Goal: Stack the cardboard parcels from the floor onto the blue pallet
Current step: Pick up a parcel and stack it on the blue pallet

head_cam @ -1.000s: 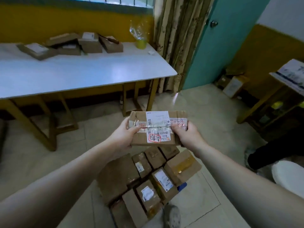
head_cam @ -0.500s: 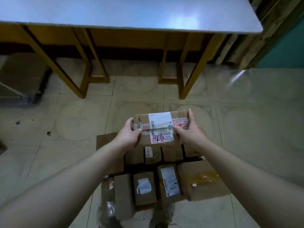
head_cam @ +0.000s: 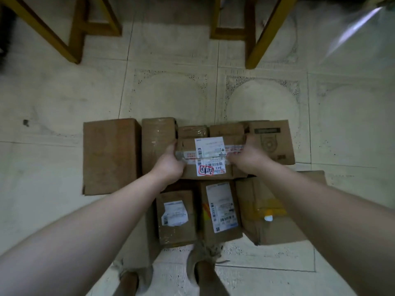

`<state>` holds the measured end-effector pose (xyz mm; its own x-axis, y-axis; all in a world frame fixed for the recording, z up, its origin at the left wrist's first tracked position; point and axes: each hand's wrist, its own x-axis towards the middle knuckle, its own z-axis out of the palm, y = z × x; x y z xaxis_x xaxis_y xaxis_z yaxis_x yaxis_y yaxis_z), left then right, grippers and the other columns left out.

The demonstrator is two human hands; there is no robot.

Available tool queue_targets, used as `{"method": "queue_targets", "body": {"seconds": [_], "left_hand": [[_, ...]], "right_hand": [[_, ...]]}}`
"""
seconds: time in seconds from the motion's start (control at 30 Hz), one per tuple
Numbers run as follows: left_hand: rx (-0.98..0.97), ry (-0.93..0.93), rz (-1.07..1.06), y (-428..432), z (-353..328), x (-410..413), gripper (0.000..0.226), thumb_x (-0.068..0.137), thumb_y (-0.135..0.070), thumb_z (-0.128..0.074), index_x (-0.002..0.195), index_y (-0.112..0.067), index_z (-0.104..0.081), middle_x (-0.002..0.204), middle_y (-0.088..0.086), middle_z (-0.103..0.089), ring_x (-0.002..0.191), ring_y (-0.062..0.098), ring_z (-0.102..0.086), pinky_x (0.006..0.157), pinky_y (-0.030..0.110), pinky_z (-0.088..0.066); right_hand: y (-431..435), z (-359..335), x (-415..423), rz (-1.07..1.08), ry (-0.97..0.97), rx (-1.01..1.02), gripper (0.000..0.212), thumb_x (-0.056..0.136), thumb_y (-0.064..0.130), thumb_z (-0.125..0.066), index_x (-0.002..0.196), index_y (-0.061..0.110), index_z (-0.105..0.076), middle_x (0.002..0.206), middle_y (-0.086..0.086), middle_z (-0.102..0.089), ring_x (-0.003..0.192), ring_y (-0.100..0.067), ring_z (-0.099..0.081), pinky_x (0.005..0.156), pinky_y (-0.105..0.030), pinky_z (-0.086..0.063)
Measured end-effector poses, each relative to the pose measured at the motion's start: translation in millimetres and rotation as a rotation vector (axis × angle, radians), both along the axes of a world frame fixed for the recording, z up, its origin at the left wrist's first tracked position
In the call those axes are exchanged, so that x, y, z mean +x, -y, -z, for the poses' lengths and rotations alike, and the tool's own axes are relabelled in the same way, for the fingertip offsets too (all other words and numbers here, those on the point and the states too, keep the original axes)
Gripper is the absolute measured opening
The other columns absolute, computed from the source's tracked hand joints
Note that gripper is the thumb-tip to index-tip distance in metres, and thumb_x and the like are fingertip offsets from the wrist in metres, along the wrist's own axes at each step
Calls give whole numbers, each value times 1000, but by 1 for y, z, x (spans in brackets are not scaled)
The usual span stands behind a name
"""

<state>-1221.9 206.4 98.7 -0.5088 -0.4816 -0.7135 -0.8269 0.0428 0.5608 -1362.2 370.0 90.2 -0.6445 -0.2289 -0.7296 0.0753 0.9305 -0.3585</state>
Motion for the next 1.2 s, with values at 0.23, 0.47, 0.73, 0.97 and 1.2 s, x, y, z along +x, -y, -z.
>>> {"method": "queue_targets", "body": {"seconds": [0.23,0.47,0.73,0.97,1.2], "left_hand": [[35,20,180,1,27,16,75,92,-14,-54,151,-25,-7,145,4,-41,127,17,-44,100,27,-38],[-36,71,277,12,15,23,76,89,-22,-60,150,-29,-14,149,6,-34,133,22,-37,106,30,-32],[-229,73,353,51,-124,57,79,88,-36,-61,149,-33,-12,158,3,-9,144,21,-11,114,39,-16],[-287,97,404,94,-277,154,77,90,-36,-59,150,-30,-11,159,4,-5,145,22,-5,115,40,-13],[-420,-7,309,177,-400,290,75,88,-37,-61,149,-29,-18,157,3,-16,144,22,-12,115,44,-19]], "right_hand": [[15,23,7,-5,-58,-17,58,88,26,-67,135,18,-34,122,-4,-59,101,-23,-60,83,-41,-53],[12,9,18,-80,-24,-18,82,89,31,-63,150,23,-9,140,-11,-44,115,-30,-54,91,-43,-51],[37,-117,51,-185,-126,2,81,89,44,-60,152,21,-15,153,-14,-26,135,-32,-34,105,-44,-36],[79,-263,139,-271,-170,-4,79,87,55,-55,151,25,-21,156,-6,-27,141,-27,-27,110,-49,-32],[173,-375,266,-362,-306,-139,79,84,58,-57,149,26,-26,154,-7,-29,139,-30,-31,107,-49,-36]]}}
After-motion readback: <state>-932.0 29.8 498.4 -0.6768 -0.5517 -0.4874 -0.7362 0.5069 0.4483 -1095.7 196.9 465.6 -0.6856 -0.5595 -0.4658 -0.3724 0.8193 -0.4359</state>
